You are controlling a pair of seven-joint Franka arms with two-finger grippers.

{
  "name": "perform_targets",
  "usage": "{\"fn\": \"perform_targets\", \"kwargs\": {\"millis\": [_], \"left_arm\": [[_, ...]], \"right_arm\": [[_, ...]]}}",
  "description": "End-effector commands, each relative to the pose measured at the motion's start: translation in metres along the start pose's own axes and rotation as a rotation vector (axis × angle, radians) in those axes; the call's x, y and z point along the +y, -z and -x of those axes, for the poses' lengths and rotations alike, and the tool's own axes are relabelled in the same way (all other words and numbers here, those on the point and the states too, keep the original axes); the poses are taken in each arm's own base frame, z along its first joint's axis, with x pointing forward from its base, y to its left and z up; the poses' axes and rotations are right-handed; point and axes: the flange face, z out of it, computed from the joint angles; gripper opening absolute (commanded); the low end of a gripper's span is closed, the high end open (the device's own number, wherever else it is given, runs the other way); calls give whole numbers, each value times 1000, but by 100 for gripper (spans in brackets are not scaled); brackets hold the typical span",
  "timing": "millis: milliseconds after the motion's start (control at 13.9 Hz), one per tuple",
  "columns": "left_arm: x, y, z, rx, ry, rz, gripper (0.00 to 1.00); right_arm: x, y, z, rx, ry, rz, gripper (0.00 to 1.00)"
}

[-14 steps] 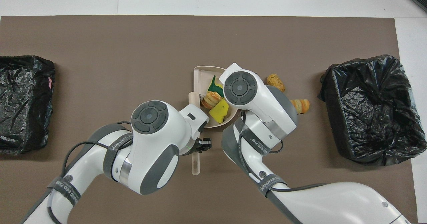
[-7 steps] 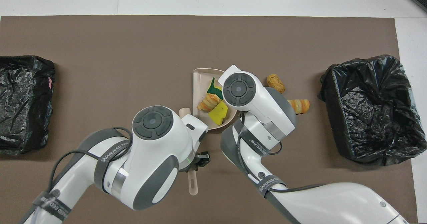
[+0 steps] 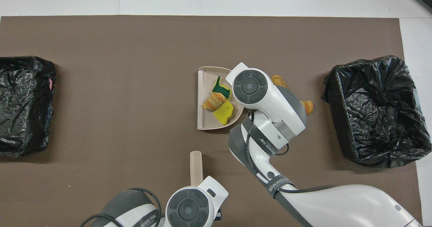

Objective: Sweep and dump trash in bin

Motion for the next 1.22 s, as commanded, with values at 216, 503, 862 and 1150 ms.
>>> {"fn": "perform_targets", "kwargs": {"millis": [216, 503, 862, 1150], "left_arm": [[-14, -37, 21, 79, 7, 3, 0], [-13, -50, 22, 108, 8, 22, 0], [-15, -51, 17, 111, 2, 27, 0], [-13, -71, 8, 74, 1, -5, 0]], "right_arm": [[33, 29, 116, 90, 82, -26, 0], [50, 35, 200, 71, 118, -43, 0], [66, 44, 307, 52, 77, -51, 0], [54, 53, 402, 14, 126, -38, 0]]}}
